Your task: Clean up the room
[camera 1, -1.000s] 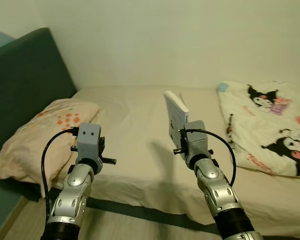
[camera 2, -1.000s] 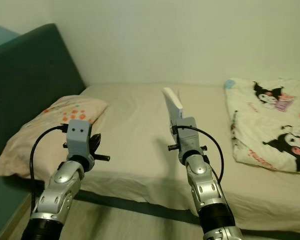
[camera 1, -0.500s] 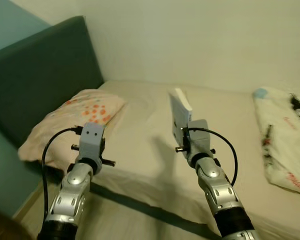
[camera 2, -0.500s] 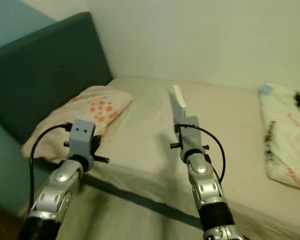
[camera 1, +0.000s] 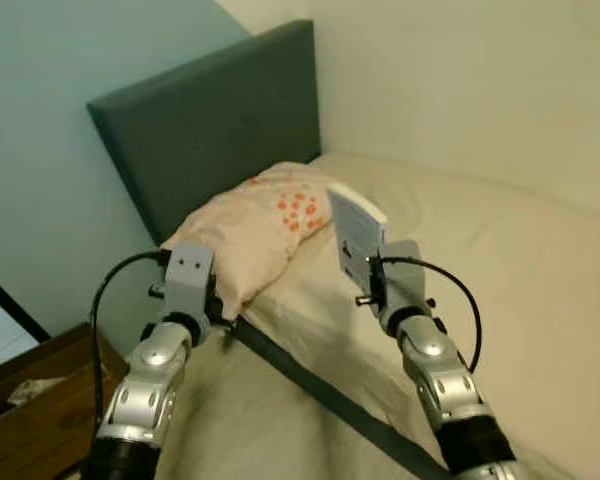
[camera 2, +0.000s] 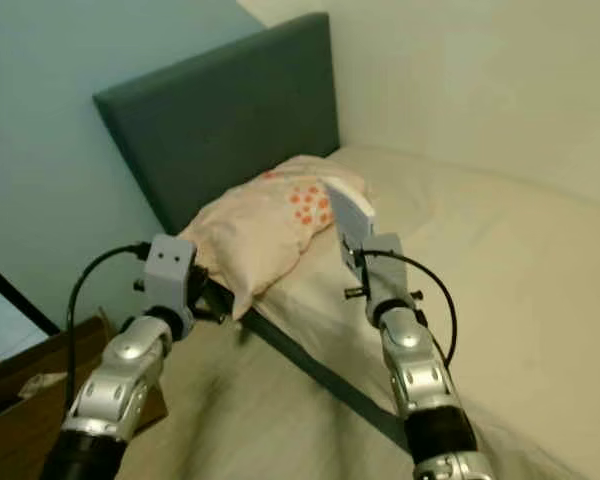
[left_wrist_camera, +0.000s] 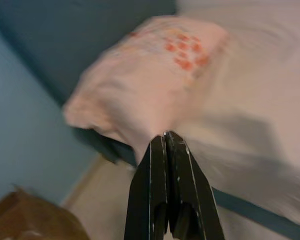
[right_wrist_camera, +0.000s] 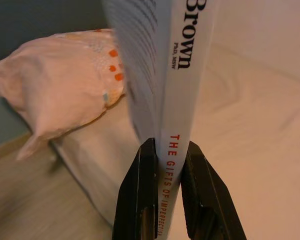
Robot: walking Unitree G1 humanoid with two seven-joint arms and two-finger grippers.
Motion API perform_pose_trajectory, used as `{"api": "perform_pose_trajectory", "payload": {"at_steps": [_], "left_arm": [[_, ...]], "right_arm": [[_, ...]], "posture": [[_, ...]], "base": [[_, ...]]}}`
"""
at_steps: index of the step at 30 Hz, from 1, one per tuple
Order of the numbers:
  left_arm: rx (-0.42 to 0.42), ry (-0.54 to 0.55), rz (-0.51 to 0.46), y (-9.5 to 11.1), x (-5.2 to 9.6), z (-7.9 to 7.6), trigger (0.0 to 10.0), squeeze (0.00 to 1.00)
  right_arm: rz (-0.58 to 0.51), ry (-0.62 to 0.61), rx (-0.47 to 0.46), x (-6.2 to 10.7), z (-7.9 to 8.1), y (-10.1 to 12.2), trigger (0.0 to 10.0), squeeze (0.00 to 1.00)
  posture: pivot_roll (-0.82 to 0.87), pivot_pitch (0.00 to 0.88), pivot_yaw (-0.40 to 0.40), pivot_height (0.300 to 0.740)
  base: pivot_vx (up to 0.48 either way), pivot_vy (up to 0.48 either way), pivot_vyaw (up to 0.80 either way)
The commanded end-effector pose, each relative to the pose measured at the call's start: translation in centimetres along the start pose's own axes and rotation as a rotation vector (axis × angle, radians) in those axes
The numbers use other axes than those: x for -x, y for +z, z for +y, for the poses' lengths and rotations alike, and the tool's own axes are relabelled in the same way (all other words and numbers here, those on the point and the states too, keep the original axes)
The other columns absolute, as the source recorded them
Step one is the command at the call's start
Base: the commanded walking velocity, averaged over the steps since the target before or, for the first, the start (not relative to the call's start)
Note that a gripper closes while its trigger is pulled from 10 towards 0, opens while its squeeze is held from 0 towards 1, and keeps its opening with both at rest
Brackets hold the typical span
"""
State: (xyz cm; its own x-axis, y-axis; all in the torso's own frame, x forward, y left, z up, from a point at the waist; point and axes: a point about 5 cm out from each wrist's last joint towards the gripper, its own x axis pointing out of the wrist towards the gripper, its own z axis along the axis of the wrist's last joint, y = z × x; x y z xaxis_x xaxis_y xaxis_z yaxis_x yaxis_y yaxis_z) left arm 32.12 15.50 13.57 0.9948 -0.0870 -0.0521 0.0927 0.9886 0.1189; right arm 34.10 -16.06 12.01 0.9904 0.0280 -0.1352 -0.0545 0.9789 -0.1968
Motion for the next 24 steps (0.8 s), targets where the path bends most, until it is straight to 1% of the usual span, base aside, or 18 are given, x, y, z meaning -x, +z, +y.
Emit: {"api": "perform_pose_trajectory", "payload": {"at_steps": [1,4,8,11,12,14,15,17,24], "left_arm": [[0.006,0.024,0.04,-0.6,0.1,0.6,10.0,0.0],[0.007,0.029,0.042,-0.6,0.1,0.6,10.0,0.0],[0.049,0.022,0.042,-0.6,0.1,0.4,10.0,0.0],[0.014,0.029,0.102,-1.4,0.2,0.4,10.0,0.0],[0.014,0.029,0.102,-1.4,0.2,0.4,10.0,0.0],[0.052,0.056,0.121,-1.9,0.2,0.6,10.0,0.0],[0.076,0.062,0.119,-2.0,0.3,0.6,10.0,0.0],[0.089,0.065,0.116,-2.0,0.4,0.6,10.0,0.0],[0.106,0.058,0.099,-1.9,0.6,0.3,10.0,0.0]], "right_arm": [[-0.049,0.028,-0.015,-0.2,0.7,0.9,10.0,0.0],[-0.049,0.031,-0.017,-0.2,0.7,1.0,10.0,0.0],[-0.048,0.035,-0.02,-0.2,0.7,1.0,10.0,0.0],[-0.034,0.037,-0.02,-0.2,0.7,0.8,10.0,0.0],[-0.034,0.037,-0.02,-0.2,0.7,0.8,10.0,0.0],[-0.009,0.033,-0.057,-0.1,0.6,0.3,10.0,0.0],[-0.001,0.034,-0.053,0.0,0.6,0.2,10.0,0.0],[0.001,0.035,-0.048,0.0,0.6,0.1,10.0,0.0],[0.0,0.047,-0.037,0.2,1.0,0.0,10.0,0.0]], "posture": [[-0.04,0.048,0.093,0.74],[-0.04,0.048,0.093,0.74],[-0.04,0.048,0.093,0.74],[-0.05,0.055,0.083,0.74],[-0.05,0.055,0.083,0.74],[-0.05,0.059,0.076,0.74],[-0.05,0.062,0.073,0.74],[-0.05,0.064,0.07,0.74],[-0.06,0.066,0.068,0.74]], "base": [[0.0,0.0,0.8],[0.0,0.0,0.8],[0.0,0.0,0.8],[0.0,0.0,0.8],[0.0,0.0,0.8],[0.0,0.0,0.0],[0.0,0.0,0.0],[0.131,0.0,0.0],[0.327,0.0,0.0]]}}
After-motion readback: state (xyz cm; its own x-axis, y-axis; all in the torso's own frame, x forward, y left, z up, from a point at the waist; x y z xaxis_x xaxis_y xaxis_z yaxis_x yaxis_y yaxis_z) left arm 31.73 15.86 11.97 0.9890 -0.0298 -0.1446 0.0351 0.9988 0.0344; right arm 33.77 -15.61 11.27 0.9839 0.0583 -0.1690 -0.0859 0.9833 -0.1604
